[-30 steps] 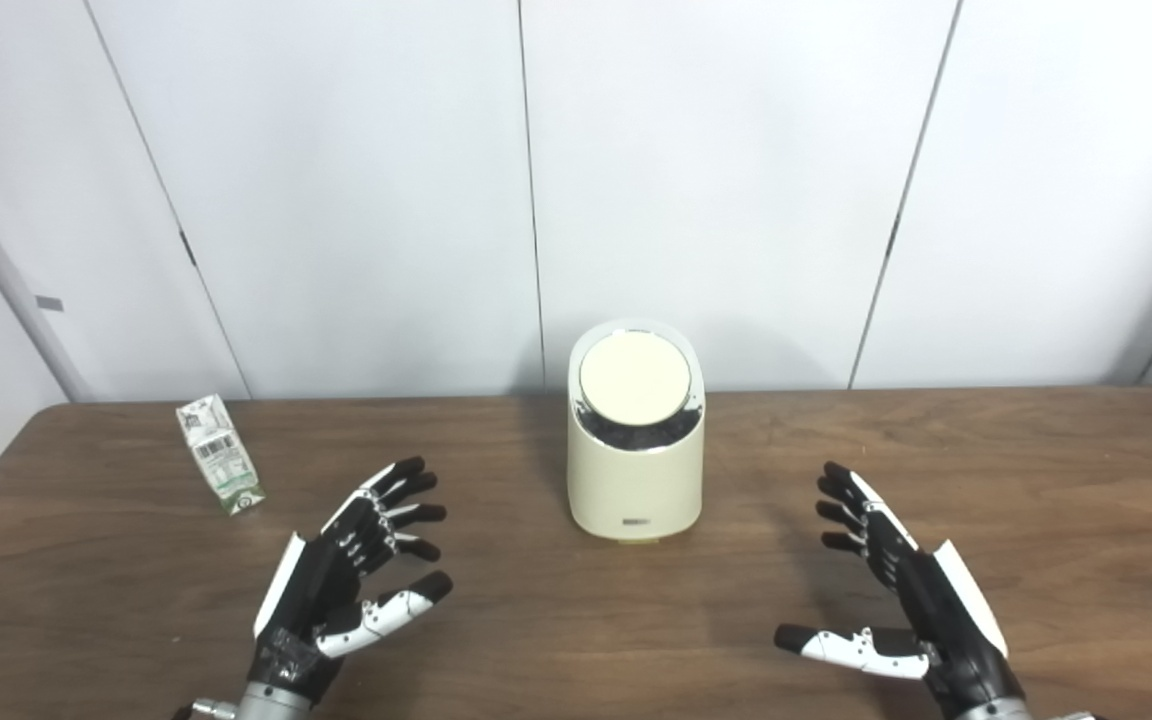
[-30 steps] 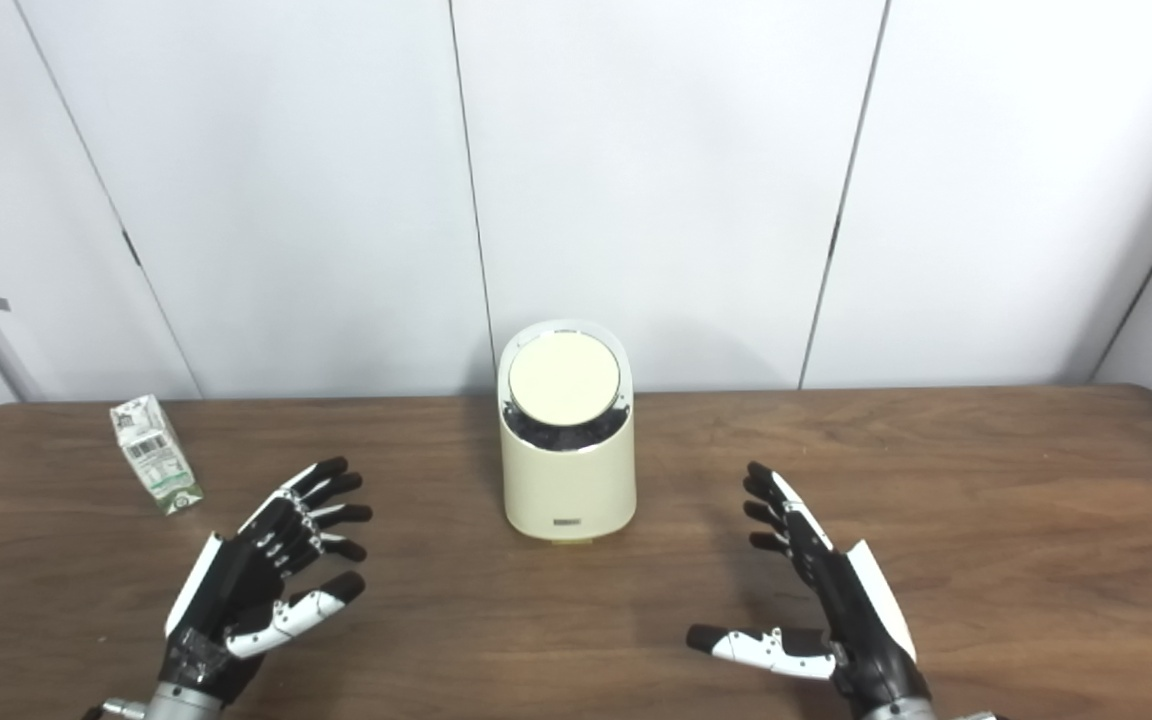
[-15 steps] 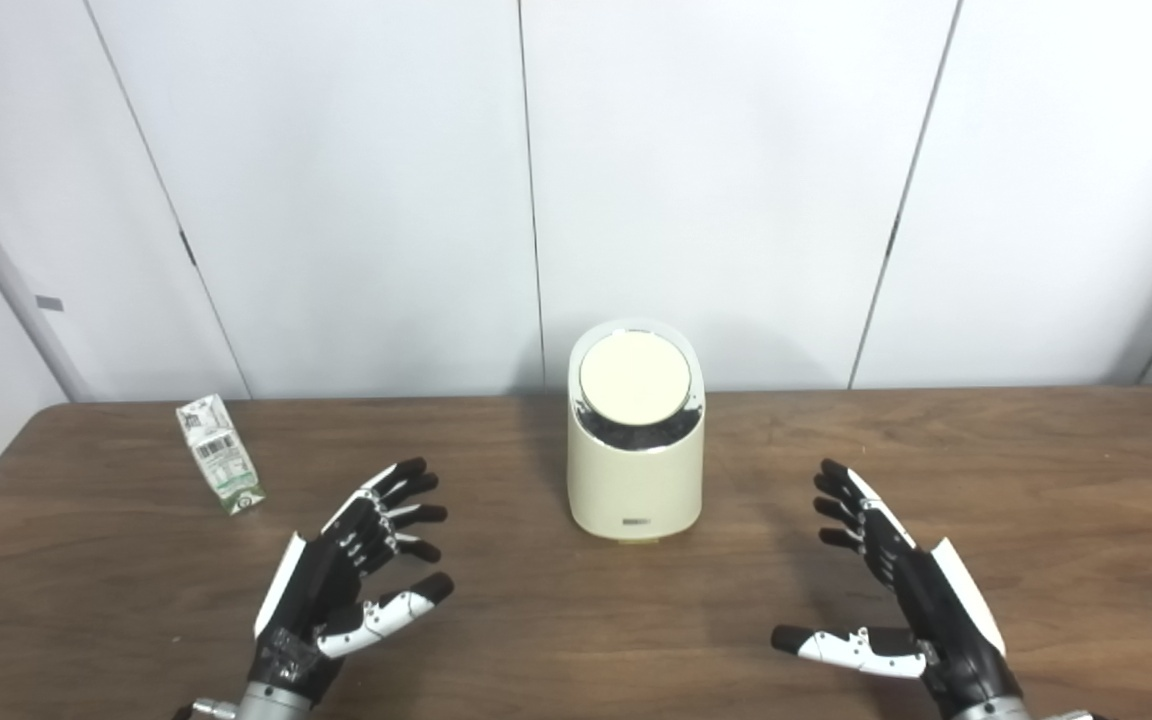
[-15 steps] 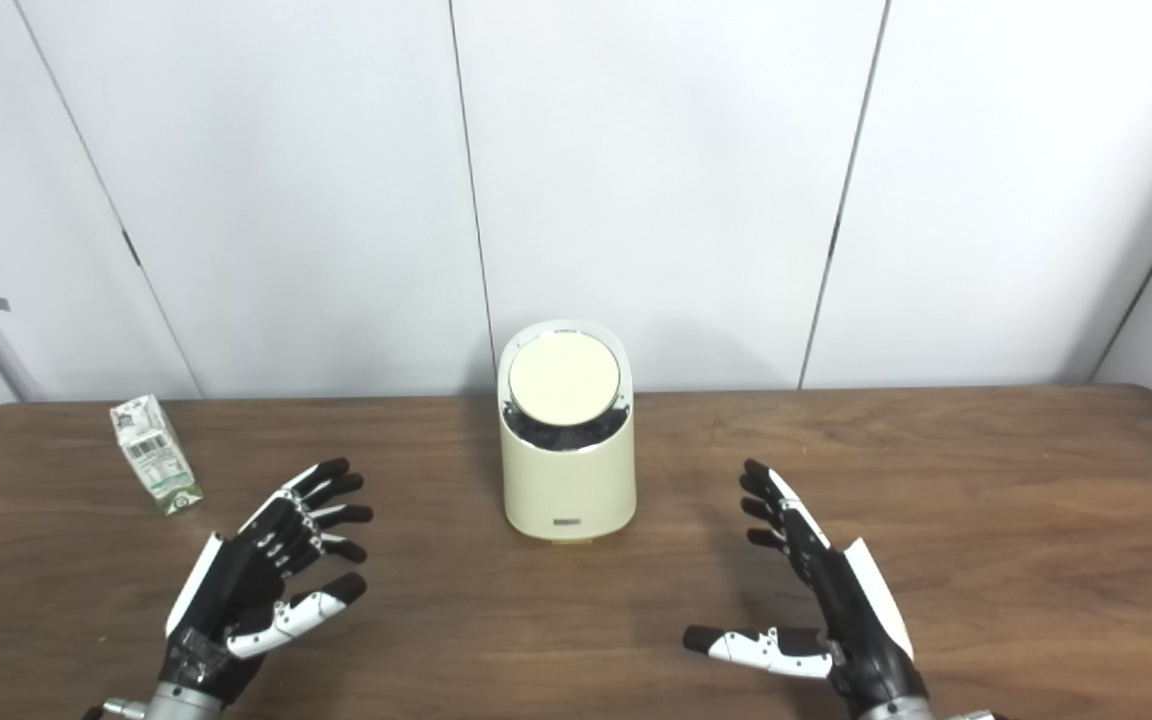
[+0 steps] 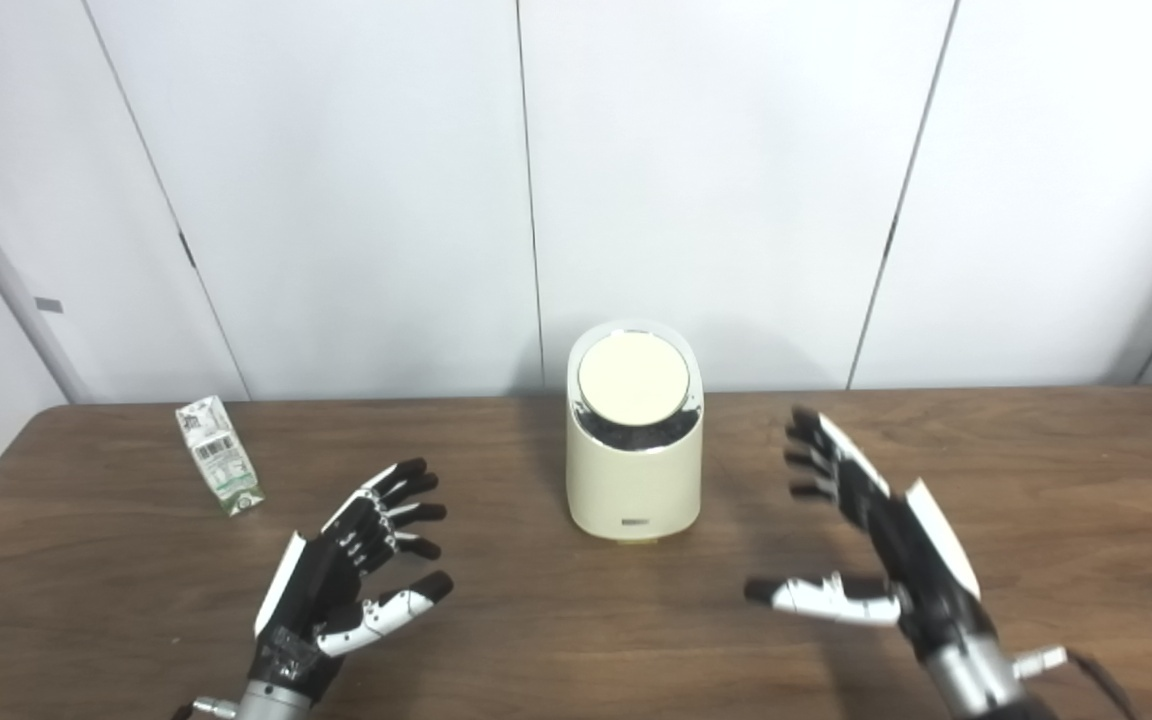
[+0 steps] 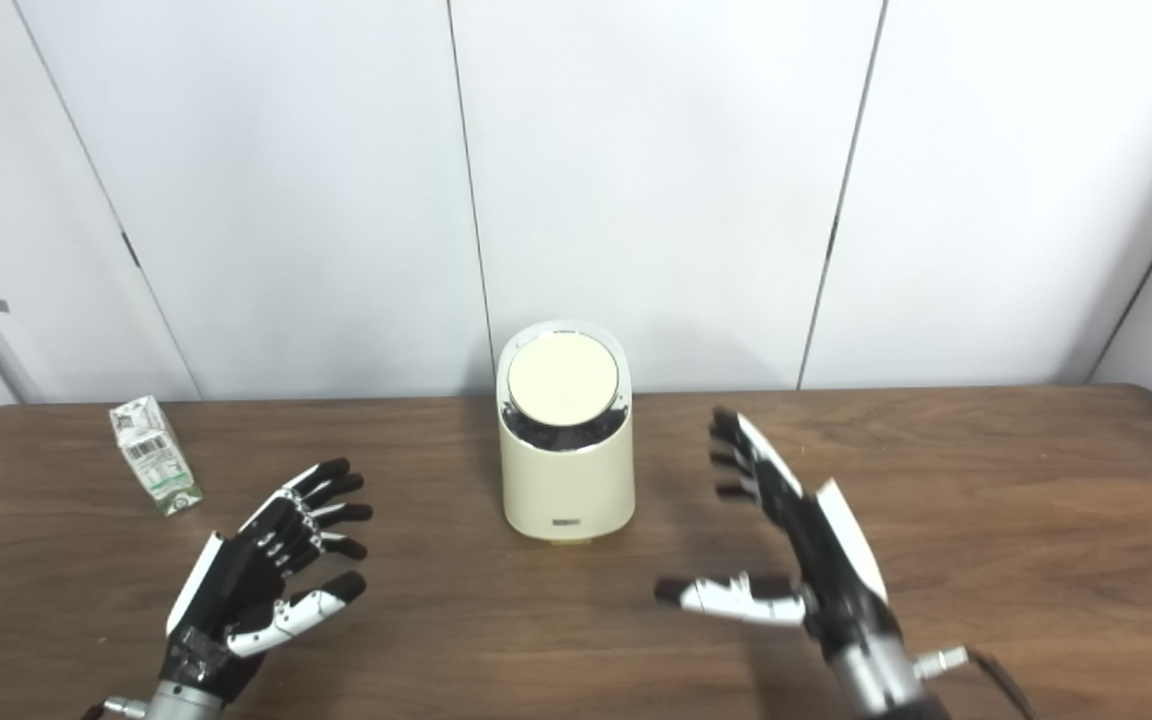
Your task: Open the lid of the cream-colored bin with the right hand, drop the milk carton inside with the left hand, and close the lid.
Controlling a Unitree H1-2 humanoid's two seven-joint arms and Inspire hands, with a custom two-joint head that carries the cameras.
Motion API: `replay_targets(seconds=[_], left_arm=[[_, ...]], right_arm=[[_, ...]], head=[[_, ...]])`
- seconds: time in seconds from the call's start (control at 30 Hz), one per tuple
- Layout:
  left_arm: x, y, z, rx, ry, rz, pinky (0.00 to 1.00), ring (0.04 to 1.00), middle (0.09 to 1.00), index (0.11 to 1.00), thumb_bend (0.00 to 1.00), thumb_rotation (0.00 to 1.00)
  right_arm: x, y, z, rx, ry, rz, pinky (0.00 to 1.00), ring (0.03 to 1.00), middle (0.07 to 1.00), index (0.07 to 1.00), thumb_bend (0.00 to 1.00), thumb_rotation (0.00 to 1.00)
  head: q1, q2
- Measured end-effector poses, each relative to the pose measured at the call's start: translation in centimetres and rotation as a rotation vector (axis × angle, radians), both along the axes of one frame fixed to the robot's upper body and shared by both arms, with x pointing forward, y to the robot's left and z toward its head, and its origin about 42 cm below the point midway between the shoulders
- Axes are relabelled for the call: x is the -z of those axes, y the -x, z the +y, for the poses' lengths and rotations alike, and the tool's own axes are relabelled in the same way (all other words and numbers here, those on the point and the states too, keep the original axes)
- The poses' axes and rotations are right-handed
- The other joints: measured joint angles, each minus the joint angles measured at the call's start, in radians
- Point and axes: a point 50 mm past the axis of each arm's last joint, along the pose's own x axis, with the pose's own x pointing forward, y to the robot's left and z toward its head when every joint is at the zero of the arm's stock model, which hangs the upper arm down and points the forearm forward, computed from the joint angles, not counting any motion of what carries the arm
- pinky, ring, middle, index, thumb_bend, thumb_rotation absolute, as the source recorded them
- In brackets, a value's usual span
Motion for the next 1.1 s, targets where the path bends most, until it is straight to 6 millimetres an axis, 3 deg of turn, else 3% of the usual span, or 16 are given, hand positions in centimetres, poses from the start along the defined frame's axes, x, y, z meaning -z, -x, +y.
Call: replay_targets(seconds=[0.1, 0.37, 0.63, 0.77, 1.1], left_arm=[[0.0, -0.2, 0.0, -0.001, -0.002, -0.005, 0.60, 0.746, 0.840, 0.884, 0.73, 0.20], [0.1, -0.9, 0.1, 0.008, -0.008, -0.009, 0.59, 0.744, 0.834, 0.884, 0.73, 0.20], [0.0, -1.0, 0.0, 0.005, -0.014, -0.020, 0.61, 0.747, 0.839, 0.883, 0.72, 0.19], [0.0, -1.0, 0.0, 0.005, -0.013, -0.021, 0.61, 0.746, 0.835, 0.885, 0.72, 0.20], [0.0, -1.0, 0.0, 0.007, -0.014, -0.021, 0.62, 0.753, 0.843, 0.884, 0.73, 0.19]], right_arm=[[-2.2, -1.6, 0.2, 0.014, 0.033, -0.028, 0.78, 0.886, 0.927, 0.933, 0.84, 0.33], [-5.9, -4.5, 1.4, 0.077, 0.060, -0.048, 0.80, 0.903, 0.960, 0.926, 0.81, 0.32], [-9.9, -7.5, 3.0, 0.142, 0.146, -0.070, 0.70, 0.893, 0.943, 0.942, 0.80, 0.33], [-10.7, -8.6, 3.6, 0.179, 0.211, -0.061, 0.68, 0.869, 0.926, 0.942, 0.82, 0.37], [-10.6, -11.8, 4.6, 0.211, 0.245, 0.039, 0.64, 0.856, 0.979, 0.956, 0.81, 0.31]], head=[[-0.005, -0.006], [-0.012, -0.017], [-0.012, -0.018], [-0.014, -0.020], [-0.008, -0.017]])
